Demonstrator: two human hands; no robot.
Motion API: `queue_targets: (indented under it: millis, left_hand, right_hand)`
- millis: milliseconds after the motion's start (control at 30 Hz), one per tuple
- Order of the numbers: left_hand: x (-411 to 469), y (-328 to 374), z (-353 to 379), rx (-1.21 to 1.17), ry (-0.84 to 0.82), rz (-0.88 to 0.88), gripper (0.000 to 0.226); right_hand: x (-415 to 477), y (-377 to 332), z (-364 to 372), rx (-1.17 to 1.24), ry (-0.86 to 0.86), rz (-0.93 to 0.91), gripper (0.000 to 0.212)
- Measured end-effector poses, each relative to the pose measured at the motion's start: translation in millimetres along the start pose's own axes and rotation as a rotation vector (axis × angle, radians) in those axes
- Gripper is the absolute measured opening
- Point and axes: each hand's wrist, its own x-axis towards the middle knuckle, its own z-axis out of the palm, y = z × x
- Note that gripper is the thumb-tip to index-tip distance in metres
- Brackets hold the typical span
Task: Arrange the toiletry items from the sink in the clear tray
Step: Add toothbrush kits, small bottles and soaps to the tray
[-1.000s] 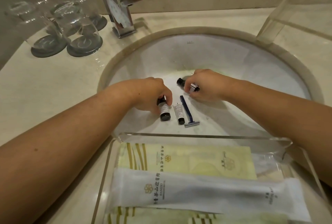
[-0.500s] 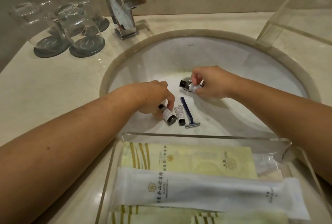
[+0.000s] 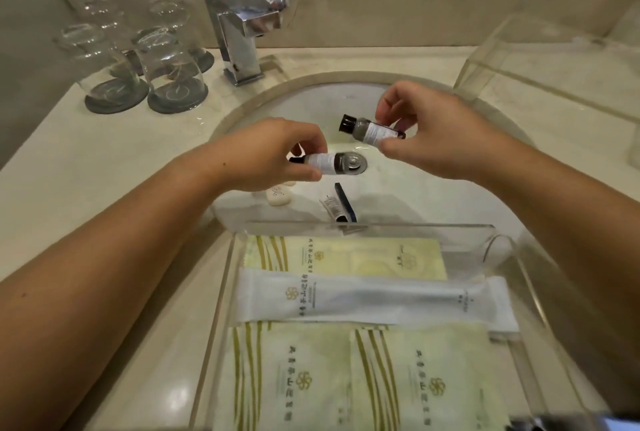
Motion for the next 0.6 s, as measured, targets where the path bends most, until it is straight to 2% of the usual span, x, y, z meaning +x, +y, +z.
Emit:
queue_targets:
  millis: [333,600]
  left_hand:
    - [-89,51,-35,-0.183,0.207,-0.018,0.023]
    - [-162,85,-32,-0.265,0.152,0.012,0.019]
  right_hand:
    - [-86,-51,-32,0.038,0.085,-0.091,0.024]
    - [-158,-59,-32,0.003,-0.066,-0.159,0.031]
